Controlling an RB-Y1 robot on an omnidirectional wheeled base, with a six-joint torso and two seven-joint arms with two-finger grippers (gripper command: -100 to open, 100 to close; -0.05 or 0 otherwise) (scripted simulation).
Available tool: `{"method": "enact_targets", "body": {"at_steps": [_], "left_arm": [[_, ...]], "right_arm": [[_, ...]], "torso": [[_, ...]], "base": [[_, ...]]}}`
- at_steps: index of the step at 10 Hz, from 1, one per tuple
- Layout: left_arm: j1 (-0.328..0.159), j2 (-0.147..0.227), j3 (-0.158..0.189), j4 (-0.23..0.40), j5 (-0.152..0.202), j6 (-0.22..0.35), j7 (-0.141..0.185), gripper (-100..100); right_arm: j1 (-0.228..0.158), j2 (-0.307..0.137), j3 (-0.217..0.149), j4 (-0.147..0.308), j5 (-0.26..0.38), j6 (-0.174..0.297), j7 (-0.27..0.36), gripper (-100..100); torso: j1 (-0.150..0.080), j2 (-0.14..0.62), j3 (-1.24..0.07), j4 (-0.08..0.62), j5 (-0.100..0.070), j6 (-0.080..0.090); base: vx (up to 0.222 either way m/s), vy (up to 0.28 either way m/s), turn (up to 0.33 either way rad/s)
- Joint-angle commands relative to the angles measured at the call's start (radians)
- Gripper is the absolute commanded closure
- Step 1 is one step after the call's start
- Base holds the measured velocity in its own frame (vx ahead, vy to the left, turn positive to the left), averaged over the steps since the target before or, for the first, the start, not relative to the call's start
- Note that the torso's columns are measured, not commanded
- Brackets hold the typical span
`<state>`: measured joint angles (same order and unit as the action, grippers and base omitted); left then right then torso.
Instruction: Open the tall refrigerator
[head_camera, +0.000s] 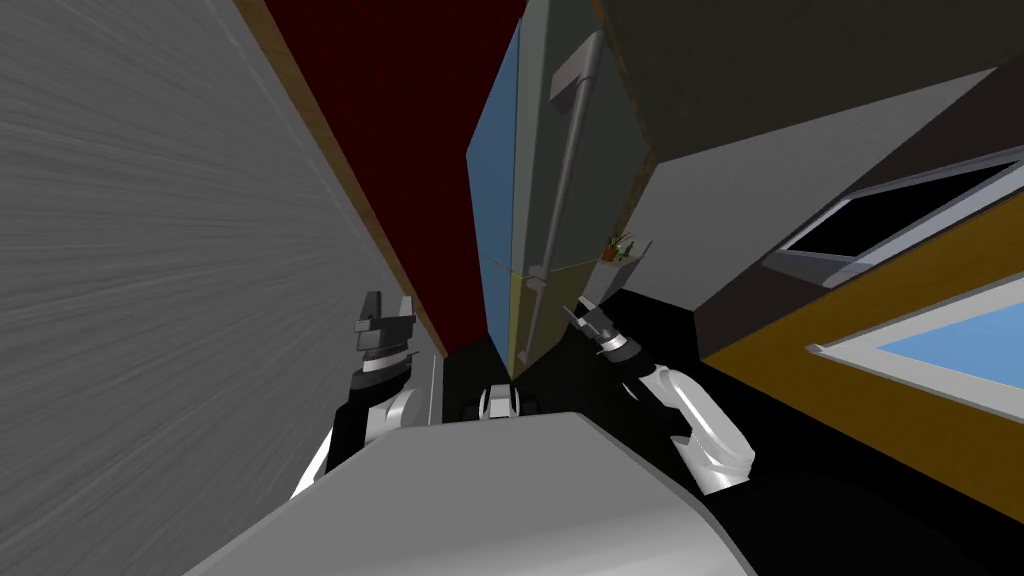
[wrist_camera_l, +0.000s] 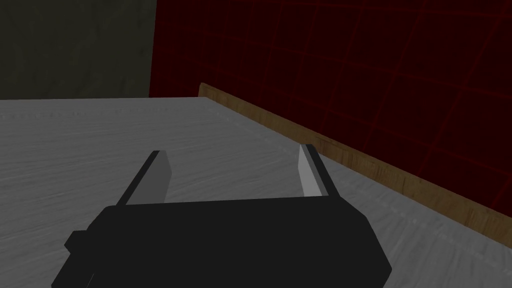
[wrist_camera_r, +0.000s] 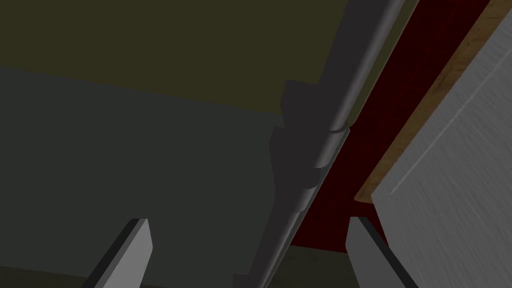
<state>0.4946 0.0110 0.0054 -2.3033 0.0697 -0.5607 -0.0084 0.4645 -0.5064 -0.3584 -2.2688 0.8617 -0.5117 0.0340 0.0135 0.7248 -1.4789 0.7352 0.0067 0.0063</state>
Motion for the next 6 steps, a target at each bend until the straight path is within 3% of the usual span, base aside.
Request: {"method": "enact_targets", "body": {"at_steps": [1, 3, 4, 6], "left_arm": [[0.003, -0.001, 0.0, -0.001, 0.0, 0.0, 0.0, 0], [0.007, -0.003, -0.001, -0.002, 0.0, 0.0, 0.0, 0], [0.014, -0.004, 0.0, -0.001, 0.0, 0.0, 0.0, 0], [0.03, -0.007, 0.003, -0.001, 0.0, 0.0, 0.0, 0]], "right_arm": [[-0.006, -0.037, -0.025, 0.008, 0.064, -0.009, 0.006, -100], [-0.013, -0.087, -0.057, 0.017, 0.129, -0.019, 0.012, -100], [-0.013, -0.087, -0.057, 0.017, 0.139, -0.019, 0.012, -100], [-0.019, -0.132, -0.086, 0.023, 0.203, -0.028, 0.018, -100]], "torso": [[0.002, -0.001, 0.0, 0.0, 0.001, 0.0], [-0.007, 0.007, 0.001, 0.002, -0.004, -0.003], [-0.006, 0.005, 0.002, 0.003, -0.003, 0.001], [0.001, -0.008, -0.003, 0.001, 0.001, 0.005]], "base": [[0.084, 0.162, -0.109], [0.051, 0.161, -0.125], [-0.006, 0.128, -0.047], [0.015, 0.099, -0.081]]}}
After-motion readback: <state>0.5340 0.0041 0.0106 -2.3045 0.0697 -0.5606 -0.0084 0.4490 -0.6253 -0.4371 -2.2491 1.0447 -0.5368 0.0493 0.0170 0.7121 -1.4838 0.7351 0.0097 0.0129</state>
